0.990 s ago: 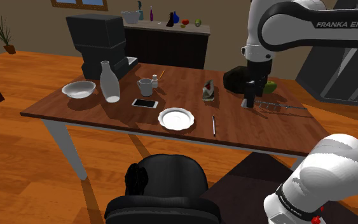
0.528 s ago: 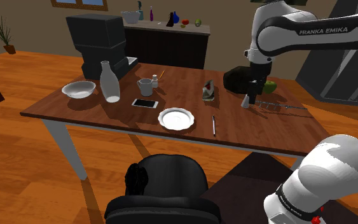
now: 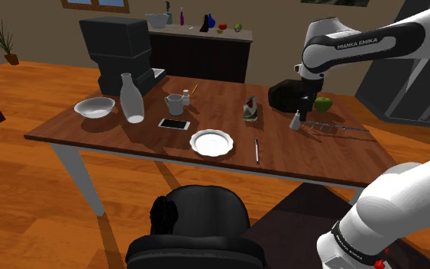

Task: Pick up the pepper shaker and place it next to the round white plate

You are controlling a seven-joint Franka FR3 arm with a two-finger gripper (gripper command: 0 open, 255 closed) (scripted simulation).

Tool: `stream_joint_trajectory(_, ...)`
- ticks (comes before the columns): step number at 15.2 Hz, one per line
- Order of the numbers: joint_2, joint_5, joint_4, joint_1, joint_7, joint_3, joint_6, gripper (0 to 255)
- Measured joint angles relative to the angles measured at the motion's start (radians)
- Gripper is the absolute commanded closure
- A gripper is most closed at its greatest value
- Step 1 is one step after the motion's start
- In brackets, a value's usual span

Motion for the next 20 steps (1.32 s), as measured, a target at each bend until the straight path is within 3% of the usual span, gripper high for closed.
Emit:
stream_joint_trajectory(8, 0.255, 0.041, 0.145, -0.02, -0.208, -0.134, 0.156, 0)
stream_joint_trajectory(14, 0.493, 0.158, 0.331, -0.053, -0.395, -0.199, 0.221, 0)
stream_joint_trajectory(20, 0.694, 0.278, 0.493, -0.117, -0.544, -0.206, 0.257, 0)
